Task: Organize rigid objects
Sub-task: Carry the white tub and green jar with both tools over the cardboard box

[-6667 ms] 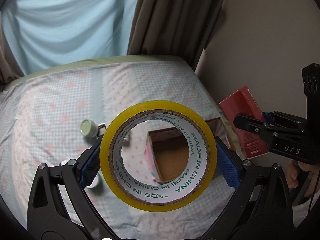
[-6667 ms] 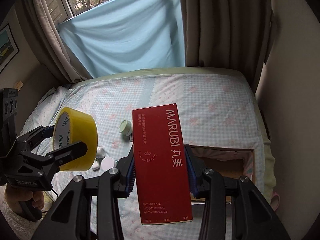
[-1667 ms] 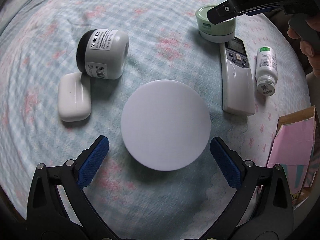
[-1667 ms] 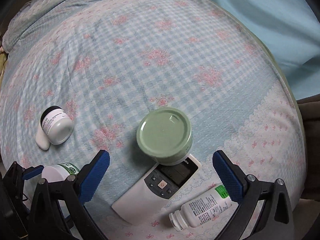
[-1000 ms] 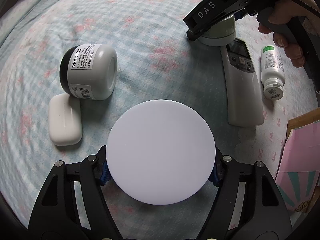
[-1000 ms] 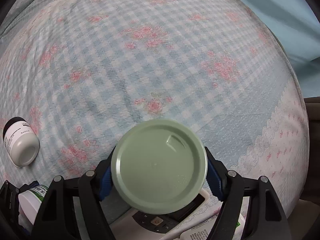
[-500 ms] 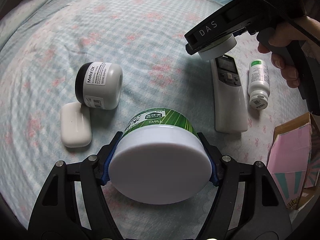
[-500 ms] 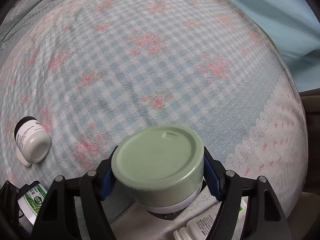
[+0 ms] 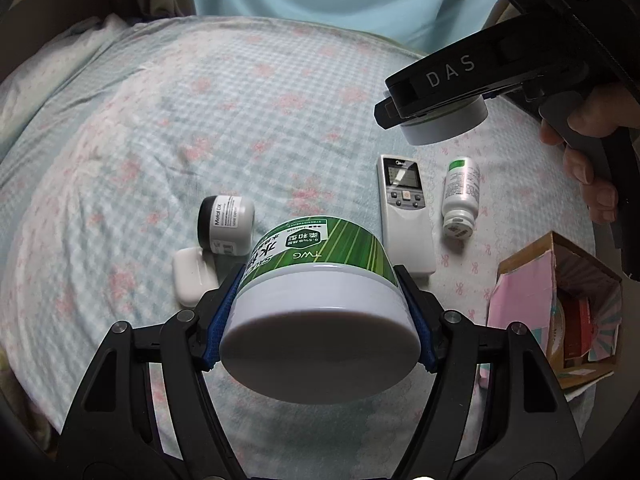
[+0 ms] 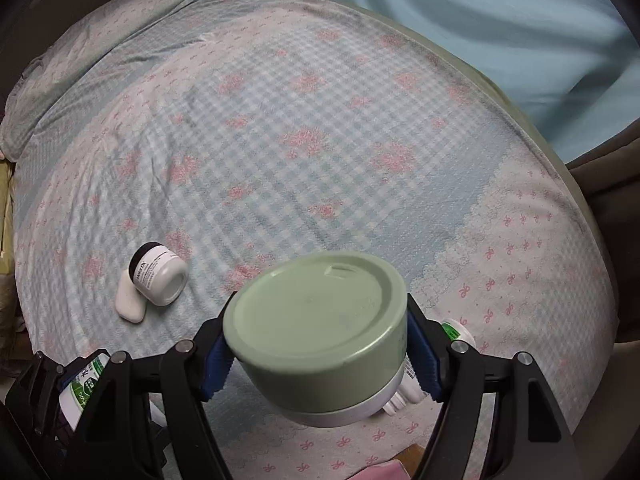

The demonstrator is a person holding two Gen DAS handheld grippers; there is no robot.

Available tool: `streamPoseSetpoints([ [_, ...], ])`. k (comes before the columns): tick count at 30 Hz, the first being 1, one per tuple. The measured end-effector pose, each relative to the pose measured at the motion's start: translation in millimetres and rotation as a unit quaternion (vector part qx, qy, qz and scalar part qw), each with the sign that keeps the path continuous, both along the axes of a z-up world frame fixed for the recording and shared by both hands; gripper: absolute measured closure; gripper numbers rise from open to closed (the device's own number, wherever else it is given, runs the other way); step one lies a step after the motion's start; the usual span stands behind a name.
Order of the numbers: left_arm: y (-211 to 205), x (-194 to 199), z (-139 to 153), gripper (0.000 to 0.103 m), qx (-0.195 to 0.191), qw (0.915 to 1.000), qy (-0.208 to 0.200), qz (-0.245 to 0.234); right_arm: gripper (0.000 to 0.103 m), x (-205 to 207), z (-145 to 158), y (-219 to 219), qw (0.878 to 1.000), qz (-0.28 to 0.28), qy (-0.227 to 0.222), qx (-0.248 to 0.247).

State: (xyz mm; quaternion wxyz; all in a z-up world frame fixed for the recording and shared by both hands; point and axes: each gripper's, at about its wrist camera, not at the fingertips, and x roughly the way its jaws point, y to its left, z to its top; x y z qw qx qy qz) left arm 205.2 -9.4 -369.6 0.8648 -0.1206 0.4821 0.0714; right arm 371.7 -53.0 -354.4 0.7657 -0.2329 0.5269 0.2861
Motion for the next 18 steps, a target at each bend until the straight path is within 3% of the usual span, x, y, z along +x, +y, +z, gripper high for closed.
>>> streamPoseSetpoints([
  [9,-24.3,-16.5,79.8,0.035,0.005,0.9989,-0.027,-0.039,0.033,-48.0,90.7,-62.1,0.997,-0.038,-0.045,0.04],
  [18,-80.7,-11.8,147.7,0.035,0.002,0.9927,-0.047,-0.111,0.033,-88.6,159.1,-163.1,0.984,-0.136,-0.07,0.089],
])
